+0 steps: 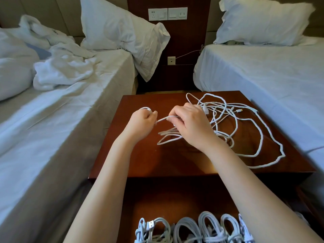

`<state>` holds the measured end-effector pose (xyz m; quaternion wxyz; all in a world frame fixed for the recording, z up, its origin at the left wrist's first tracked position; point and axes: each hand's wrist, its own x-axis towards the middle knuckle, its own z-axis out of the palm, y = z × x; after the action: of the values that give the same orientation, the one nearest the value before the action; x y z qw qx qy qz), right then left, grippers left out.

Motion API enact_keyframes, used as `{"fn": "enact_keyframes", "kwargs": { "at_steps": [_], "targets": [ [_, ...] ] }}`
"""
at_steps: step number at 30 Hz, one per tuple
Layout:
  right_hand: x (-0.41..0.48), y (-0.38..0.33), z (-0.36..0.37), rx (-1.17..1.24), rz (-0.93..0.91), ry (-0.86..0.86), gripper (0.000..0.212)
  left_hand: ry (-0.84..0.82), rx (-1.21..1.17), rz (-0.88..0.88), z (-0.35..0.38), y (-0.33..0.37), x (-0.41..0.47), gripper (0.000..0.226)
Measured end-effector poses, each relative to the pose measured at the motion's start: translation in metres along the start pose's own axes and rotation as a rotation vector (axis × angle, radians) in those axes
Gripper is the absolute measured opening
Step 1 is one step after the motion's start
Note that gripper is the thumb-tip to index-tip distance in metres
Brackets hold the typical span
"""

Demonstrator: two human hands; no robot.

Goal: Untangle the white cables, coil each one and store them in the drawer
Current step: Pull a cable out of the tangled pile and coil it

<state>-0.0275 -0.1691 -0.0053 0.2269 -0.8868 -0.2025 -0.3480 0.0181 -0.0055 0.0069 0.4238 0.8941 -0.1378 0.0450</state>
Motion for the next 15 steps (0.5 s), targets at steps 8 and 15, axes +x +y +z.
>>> {"fn": "enact_keyframes", "kwargs": {
  "at_steps": [8,15],
  "targets": [
    [0.004,0.007,-0.01,-0.021,-0.031,0.128,0.026,-0.456,-0.287,-0.056,-0.008,0.01,-0.01,0.07],
    [0.003,0.014,-0.016,0.101,0.065,0.109,0.042,-0.875,-0.482,0.056,-0.02,0.015,-0.016,0.039]
  ]
}}
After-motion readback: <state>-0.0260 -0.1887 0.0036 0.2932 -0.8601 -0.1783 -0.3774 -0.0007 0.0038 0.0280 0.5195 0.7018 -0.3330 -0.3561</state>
